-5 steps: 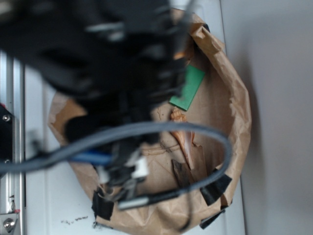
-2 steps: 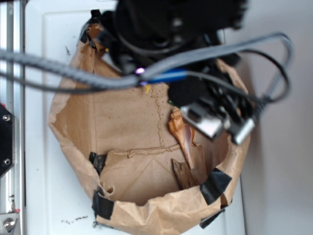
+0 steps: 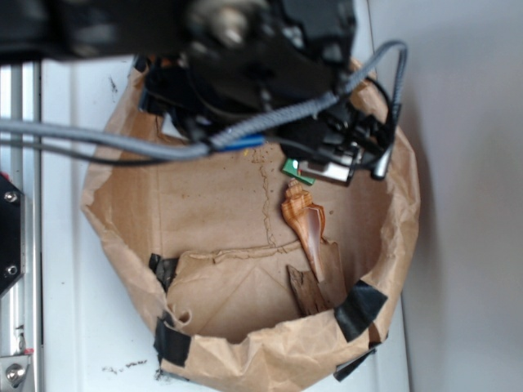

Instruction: Grab the shell.

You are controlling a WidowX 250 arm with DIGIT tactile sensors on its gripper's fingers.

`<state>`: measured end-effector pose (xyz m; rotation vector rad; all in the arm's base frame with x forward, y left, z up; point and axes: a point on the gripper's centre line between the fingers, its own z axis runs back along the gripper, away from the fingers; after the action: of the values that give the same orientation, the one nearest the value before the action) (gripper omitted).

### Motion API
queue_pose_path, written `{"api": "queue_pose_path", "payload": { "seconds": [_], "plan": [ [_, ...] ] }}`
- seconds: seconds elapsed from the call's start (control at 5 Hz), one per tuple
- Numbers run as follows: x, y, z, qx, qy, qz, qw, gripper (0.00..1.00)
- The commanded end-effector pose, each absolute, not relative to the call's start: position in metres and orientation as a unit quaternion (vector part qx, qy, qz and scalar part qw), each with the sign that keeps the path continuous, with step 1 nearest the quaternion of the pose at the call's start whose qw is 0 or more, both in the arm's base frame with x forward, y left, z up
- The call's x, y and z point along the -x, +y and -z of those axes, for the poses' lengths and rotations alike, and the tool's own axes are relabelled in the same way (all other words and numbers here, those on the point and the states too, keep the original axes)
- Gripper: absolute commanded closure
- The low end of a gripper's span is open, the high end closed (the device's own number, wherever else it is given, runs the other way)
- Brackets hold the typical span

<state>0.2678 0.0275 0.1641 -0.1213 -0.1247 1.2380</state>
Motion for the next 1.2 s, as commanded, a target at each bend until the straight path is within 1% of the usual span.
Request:
{"api": "queue_pose_path", "payload": {
  "seconds": [0.0, 0.4, 0.6, 0.8, 1.0],
  "plan": [
    [-0.258, 0.042, -0.174, 0.064, -0.076, -0.599, 0.795, 0.0],
    [-0.258, 0.042, -0.174, 0.064, -0.076, -0.599, 0.795, 0.0],
    [-0.266, 0.029, -0.143, 0.053, -0.108, -0.586, 0.802, 0.0],
    [-0.27, 0.027, -0.123, 0.052, -0.152, -0.573, 0.803, 0.0],
    [-0.283, 0.026, -0.101, 0.043, -0.157, -0.557, 0.814, 0.0]
  ]
}}
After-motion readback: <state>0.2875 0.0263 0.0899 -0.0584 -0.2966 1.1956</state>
